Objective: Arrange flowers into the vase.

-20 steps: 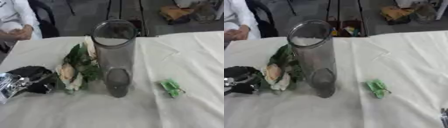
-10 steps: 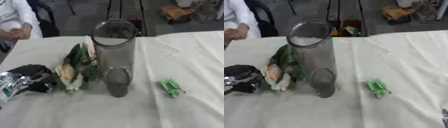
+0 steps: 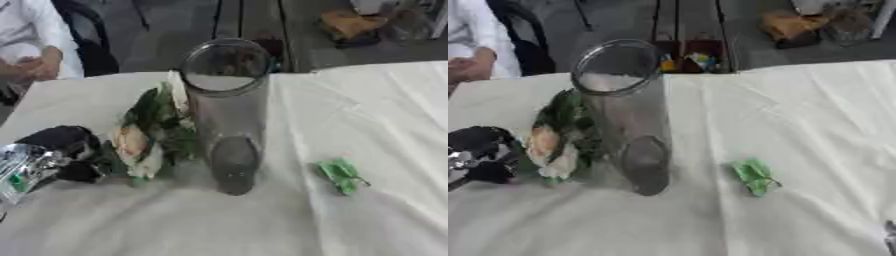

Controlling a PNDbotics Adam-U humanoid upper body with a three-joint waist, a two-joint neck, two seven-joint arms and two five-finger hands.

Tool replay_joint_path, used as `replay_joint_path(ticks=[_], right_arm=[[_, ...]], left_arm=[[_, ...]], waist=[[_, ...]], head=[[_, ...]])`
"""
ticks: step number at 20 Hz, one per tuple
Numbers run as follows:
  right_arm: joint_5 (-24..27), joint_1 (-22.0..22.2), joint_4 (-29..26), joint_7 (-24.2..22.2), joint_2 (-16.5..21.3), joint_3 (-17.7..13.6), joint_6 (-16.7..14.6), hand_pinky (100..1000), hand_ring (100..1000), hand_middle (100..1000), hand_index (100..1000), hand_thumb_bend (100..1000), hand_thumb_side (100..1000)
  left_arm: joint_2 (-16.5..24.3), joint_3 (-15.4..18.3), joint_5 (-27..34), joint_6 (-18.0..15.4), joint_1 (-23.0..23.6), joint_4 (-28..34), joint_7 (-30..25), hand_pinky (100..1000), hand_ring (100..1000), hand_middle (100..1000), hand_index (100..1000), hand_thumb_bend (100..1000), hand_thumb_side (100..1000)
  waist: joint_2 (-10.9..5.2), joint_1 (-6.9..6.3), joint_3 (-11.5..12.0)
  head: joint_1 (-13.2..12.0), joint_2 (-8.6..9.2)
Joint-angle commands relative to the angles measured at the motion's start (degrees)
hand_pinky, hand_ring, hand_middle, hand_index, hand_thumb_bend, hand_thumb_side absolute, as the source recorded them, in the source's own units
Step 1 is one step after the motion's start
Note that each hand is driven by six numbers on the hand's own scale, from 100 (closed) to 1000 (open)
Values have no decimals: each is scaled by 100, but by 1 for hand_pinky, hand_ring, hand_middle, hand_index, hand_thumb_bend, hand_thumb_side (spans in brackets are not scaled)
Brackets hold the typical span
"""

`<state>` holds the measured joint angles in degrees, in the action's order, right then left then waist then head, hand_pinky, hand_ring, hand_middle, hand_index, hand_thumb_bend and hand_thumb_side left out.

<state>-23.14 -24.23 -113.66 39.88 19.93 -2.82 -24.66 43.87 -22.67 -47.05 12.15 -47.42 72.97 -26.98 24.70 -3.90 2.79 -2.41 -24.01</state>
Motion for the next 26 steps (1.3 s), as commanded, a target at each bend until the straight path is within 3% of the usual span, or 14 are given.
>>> replay_joint_path(ticks=[1, 7, 15, 20, 26], right_arm=[[14, -38, -93, -1, 98, -22, -29, 602, 643, 498, 708, 100, 909], [26, -31, -93, -20, 93, -21, -25, 604, 640, 495, 707, 100, 908], [37, -30, -93, -26, 89, -35, -10, 606, 638, 493, 706, 100, 909], [41, -31, -93, -27, 89, -34, 5, 608, 639, 492, 707, 100, 909], [45, -27, -93, -39, 86, -36, 13, 610, 639, 491, 705, 100, 908]], left_arm=[[46, -20, -17, -1, -33, -70, 61, 488, 561, 601, 711, 172, 665], [-9, -34, 71, 39, -55, -180, 205, 431, 529, 553, 646, 118, 615], [-75, -48, 246, 111, -56, -338, 380, 444, 549, 531, 597, 100, 581], [-101, -64, 351, 112, -54, -400, 398, 312, 432, 457, 542, 100, 572], [-131, -41, 357, 179, -74, -483, 516, 159, 257, 320, 428, 100, 501]], waist=[[-88, 13, -7], [-84, 16, -15], [-74, 20, -20], [-65, 24, -22], [-67, 25, -33]], head=[[-22, 73], [-40, 74], [-36, 85], [-33, 87], [-39, 89]])
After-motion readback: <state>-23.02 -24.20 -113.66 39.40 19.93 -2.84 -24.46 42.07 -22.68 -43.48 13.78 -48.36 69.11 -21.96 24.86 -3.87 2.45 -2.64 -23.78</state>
